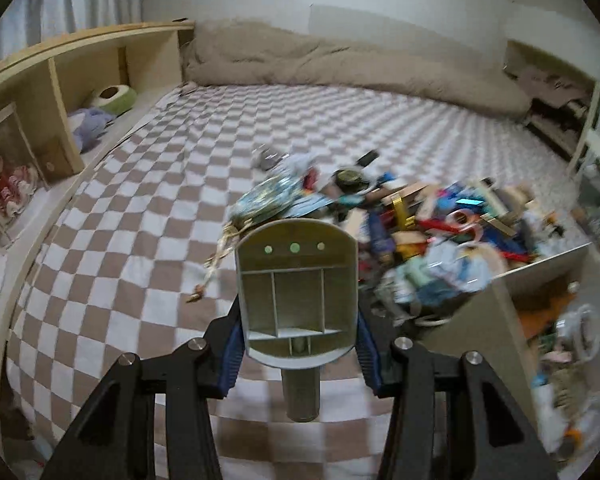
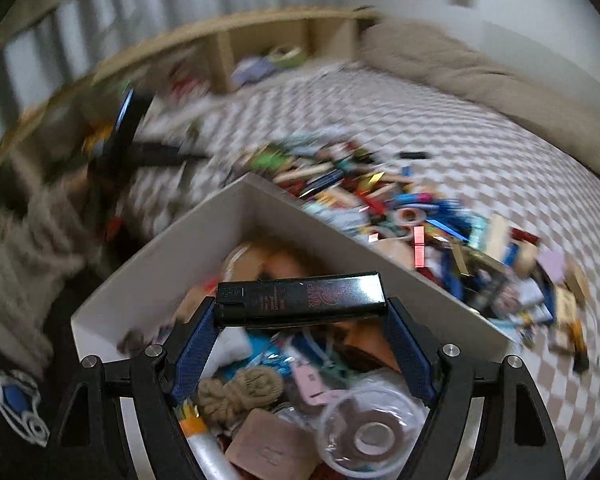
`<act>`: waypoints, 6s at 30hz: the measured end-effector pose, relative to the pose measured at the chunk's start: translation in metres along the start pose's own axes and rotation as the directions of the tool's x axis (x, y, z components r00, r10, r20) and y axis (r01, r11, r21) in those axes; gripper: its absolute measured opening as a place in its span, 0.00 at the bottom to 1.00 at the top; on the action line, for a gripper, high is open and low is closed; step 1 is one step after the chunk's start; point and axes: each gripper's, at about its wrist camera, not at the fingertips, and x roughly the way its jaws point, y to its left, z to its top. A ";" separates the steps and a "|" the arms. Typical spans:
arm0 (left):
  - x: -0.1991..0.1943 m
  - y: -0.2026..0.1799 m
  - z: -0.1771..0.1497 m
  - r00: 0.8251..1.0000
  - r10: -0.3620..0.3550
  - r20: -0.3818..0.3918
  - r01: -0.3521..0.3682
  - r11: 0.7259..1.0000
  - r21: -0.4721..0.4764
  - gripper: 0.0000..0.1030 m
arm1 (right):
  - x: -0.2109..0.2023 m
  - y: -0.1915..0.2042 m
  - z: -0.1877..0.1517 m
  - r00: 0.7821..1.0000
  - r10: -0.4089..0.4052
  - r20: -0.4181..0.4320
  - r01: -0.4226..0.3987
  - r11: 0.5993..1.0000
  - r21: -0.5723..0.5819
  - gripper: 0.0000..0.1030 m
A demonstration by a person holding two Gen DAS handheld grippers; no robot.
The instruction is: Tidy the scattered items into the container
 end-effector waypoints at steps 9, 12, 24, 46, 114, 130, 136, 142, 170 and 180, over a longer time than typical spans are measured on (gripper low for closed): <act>-0.033 -0.027 0.007 0.984 -0.161 0.075 0.158 0.986 0.042 0.47 | 0.062 0.074 0.013 0.969 0.072 -0.235 -0.145 0.940 -0.308 0.79; -0.042 -0.033 0.007 0.972 -0.214 0.097 0.209 0.976 0.058 0.47 | 0.079 0.094 0.013 0.950 0.089 -0.300 -0.200 0.909 -0.364 0.79; -0.060 -0.053 0.004 0.939 -0.323 0.118 0.310 0.944 0.116 0.47 | 0.125 0.153 0.012 0.849 0.147 -0.508 -0.412 0.786 -0.461 0.81; -0.061 -0.091 -0.008 0.904 -0.427 -0.007 0.426 0.904 -0.043 0.47 | 0.030 0.048 -0.006 0.960 0.003 -0.279 -0.068 0.973 -0.222 0.98; -0.058 -0.200 -0.068 0.986 -0.052 -0.160 0.072 0.990 0.121 0.91 | -0.016 0.000 -0.070 1.000 0.019 0.013 -0.019 0.999 0.034 0.99; -0.104 -0.180 -0.048 0.990 -0.093 0.104 0.090 0.995 0.035 1.00 | -0.076 0.015 -0.061 0.940 -0.209 0.270 0.155 0.966 0.209 1.00; -0.113 -0.182 -0.052 0.986 -0.074 0.151 0.068 0.997 0.040 1.00 | -0.090 0.033 -0.064 0.867 -0.346 0.360 0.264 0.930 0.257 1.00; -0.125 -0.183 -0.056 0.972 -0.082 0.219 0.074 0.996 0.041 1.00 | -0.090 0.037 -0.074 0.832 -0.390 0.394 0.274 0.907 0.320 1.00; -0.132 -0.187 -0.070 0.962 -0.071 0.263 0.055 0.996 0.069 1.00 | -0.093 0.040 -0.103 0.771 -0.504 0.390 0.359 0.849 0.387 1.00; -0.131 -0.187 -0.072 0.964 -0.062 0.259 0.046 0.997 0.067 1.00 | -0.090 0.044 -0.101 0.774 -0.508 0.379 0.371 0.848 0.379 1.00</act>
